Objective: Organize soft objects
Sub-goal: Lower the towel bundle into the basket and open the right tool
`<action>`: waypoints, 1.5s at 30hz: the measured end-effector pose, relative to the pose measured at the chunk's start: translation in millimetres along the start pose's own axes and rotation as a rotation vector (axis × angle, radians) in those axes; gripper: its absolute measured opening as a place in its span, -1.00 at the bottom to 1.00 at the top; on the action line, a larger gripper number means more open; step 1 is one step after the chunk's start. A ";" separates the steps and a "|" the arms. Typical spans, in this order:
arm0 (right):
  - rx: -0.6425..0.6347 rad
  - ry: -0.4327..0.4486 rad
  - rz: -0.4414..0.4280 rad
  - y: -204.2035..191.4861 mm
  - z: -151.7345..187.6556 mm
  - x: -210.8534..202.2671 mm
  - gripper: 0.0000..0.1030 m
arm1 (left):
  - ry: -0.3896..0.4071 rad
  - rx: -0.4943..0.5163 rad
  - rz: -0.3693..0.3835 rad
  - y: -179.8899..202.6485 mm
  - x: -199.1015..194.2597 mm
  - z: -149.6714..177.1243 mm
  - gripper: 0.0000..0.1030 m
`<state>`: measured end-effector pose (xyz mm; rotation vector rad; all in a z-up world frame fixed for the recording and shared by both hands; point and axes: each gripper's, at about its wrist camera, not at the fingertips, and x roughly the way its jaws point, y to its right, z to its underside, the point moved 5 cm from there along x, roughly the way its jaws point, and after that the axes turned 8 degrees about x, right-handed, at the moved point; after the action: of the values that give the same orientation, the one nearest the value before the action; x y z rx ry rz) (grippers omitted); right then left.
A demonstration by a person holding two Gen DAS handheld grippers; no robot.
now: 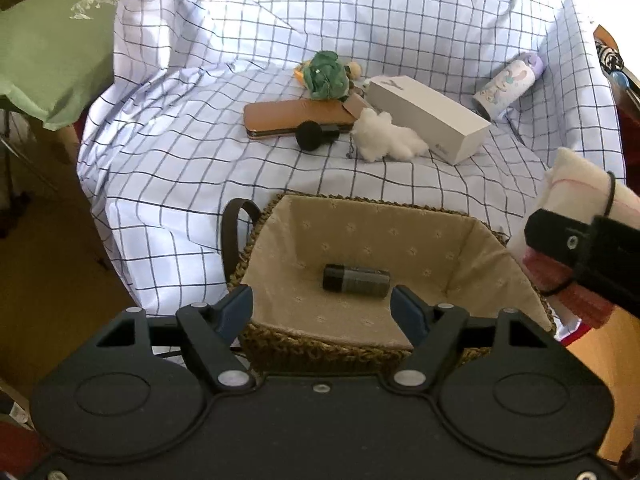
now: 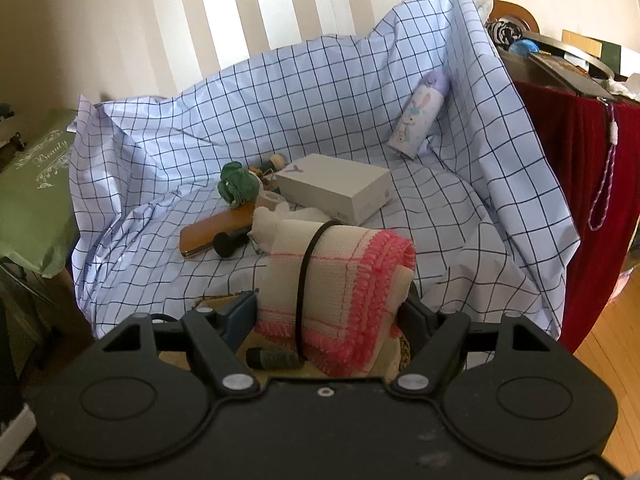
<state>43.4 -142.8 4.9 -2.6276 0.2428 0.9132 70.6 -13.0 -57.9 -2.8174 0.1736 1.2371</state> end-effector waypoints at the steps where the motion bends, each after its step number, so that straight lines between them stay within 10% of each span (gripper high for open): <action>1: 0.000 -0.002 0.000 -0.5 0.1 0.8 0.47 | 0.002 -0.005 0.004 -0.8 -0.3 0.1 0.44; 45: 0.012 -0.015 -0.003 2.5 2.1 1.9 0.68 | 0.001 0.001 0.007 2.5 0.5 3.4 0.54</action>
<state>43.1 -144.5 1.5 -2.6085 0.2391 0.9276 68.2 -15.2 -60.6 -2.8195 0.1843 1.2370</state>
